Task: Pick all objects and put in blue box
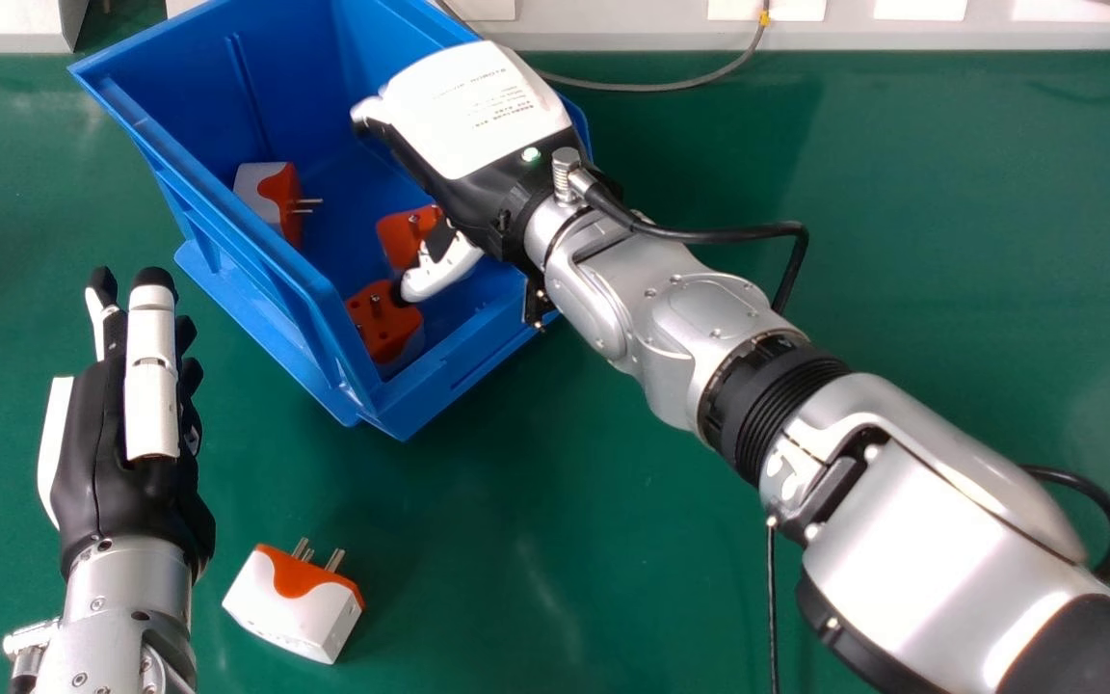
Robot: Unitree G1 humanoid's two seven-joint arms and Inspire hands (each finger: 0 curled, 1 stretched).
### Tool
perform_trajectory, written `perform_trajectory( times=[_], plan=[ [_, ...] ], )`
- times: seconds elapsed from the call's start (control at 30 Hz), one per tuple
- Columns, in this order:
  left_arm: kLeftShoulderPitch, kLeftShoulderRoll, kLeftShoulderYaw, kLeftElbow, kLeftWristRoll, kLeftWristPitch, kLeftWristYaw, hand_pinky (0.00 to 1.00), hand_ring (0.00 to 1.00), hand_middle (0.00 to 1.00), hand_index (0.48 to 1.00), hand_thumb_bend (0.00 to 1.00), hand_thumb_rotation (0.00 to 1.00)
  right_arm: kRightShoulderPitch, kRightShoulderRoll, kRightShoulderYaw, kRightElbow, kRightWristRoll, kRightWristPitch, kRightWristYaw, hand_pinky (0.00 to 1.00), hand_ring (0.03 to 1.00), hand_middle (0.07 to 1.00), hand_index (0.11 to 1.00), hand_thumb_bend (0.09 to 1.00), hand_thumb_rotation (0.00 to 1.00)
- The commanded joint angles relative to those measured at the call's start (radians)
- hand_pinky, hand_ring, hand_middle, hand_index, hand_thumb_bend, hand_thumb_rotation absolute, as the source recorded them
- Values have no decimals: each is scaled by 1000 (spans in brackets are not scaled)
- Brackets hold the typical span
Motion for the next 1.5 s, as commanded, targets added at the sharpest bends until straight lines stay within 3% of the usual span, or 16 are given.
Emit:
perform_trajectory(
  times=[0.0, 0.1, 0.23, 0.4, 0.53, 0.7, 0.97, 1.07, 1.2, 1.33, 1.47],
  plan=[
    [-14, 5, 6, -4, 0, -9, -3, 989, 974, 979, 993, 289, 950, -13, -13, -38, -35, 32, -4, -31, 895, 990, 992, 986, 559, 494],
    [-12, 3, 6, -7, -1, -9, -3, 990, 974, 979, 993, 289, 951, -7, -16, -72, -53, 65, -15, -26, 895, 995, 996, 992, 536, 488],
    [-11, 4, 14, 10, -6, -23, -11, 992, 974, 979, 993, 289, 952, 40, -35, -151, -166, 143, -45, -28, 896, 999, 999, 998, 502, 465],
    [-4, 6, 26, 16, -8, -34, -26, 995, 976, 981, 993, 291, 953, 134, -87, -177, -366, 150, -48, -25, 904, 1000, 1000, 998, 451, 435],
    [8, 15, 43, 16, -16, -43, -41, 996, 977, 982, 993, 296, 953, 355, -197, -207, -754, 137, -67, -6, 912, 1000, 1000, 999, 434, 429],
    [13, 24, 66, 41, -21, -66, -63, 994, 976, 981, 992, 305, 951, 563, -282, -232, -1061, 105, -69, 8, 910, 1000, 1000, 1000, 405, 444],
    [30, 32, 93, 52, -28, -94, -88, 998, 983, 986, 992, 308, 947, 860, -381, -262, -1357, 104, -101, 36, 909, 1000, 1000, 1000, 399, 483],
    [41, 30, 105, 59, -30, -108, -89, 999, 985, 987, 992, 310, 946, 979, -453, -283, -1417, 99, -162, 40, 914, 1000, 1000, 996, 401, 496],
    [69, 24, 103, 42, -22, -115, -86, 1000, 984, 986, 992, 306, 945, 1122, -549, -323, -1475, 112, -254, 53, 920, 1000, 1000, 987, 399, 503],
    [96, 25, 113, 36, -31, -127, -93, 998, 980, 982, 989, 303, 943, 1242, -626, -363, -1513, 113, -335, 64, 926, 1000, 1000, 978, 394, 507],
    [107, 22, 105, 43, -25, -148, -98, 998, 978, 980, 987, 301, 941, 1326, -665, -383, -1521, 114, -404, 70, 930, 1000, 1000, 974, 387, 517]
  ],
)
